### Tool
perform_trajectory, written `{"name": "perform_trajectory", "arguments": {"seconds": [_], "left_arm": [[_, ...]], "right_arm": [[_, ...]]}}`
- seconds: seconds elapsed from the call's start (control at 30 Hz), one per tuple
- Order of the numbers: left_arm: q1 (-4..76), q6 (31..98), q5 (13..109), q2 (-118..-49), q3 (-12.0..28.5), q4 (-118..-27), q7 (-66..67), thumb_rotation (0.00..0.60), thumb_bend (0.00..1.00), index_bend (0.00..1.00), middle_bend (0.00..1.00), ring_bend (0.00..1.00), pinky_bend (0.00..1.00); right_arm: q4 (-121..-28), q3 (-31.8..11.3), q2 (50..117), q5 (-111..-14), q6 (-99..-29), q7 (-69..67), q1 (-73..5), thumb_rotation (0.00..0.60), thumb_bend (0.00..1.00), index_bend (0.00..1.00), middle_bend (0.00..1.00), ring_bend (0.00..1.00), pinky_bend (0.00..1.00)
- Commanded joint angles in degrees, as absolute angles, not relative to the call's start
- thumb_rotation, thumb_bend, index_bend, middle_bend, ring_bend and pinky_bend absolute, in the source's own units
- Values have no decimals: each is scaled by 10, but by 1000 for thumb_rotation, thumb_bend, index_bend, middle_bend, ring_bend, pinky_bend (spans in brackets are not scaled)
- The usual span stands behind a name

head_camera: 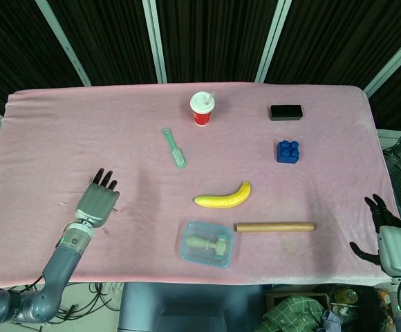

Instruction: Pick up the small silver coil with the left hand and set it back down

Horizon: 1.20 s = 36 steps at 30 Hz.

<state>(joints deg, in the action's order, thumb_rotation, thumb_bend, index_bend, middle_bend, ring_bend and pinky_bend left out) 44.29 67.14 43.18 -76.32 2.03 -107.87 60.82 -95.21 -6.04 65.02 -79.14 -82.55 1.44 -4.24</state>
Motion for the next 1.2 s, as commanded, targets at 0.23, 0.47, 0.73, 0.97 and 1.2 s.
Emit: {"name": "perform_trajectory", "arguments": {"seconds": [0.23, 0.47, 0.73, 0.97, 1.2], "left_arm": [[444, 673, 416, -763, 16, -1079, 598, 600, 410, 589, 224, 0, 0], [441, 666, 410, -740, 2, -1090, 584, 600, 411, 589, 224, 0, 0], [433, 654, 417, -728, -9, -1076, 548, 600, 412, 589, 225, 0, 0], [431, 634, 420, -728, -15, -1053, 519, 600, 412, 586, 224, 0, 0], [432, 629, 430, -736, -15, -1033, 504, 600, 412, 586, 224, 0, 0]], "right_arm": [[-952, -61, 650, -791, -825, 14, -42, 600, 108, 0, 0, 162, 233], [-952, -61, 650, -790, -824, 14, -43, 600, 108, 0, 0, 162, 233], [-953, -60, 650, -790, -825, 16, -42, 600, 107, 0, 0, 162, 233], [-953, -60, 650, -790, -825, 17, -42, 600, 108, 0, 0, 162, 233], [-953, -60, 650, -789, -824, 18, -42, 600, 108, 0, 0, 162, 233]]}}
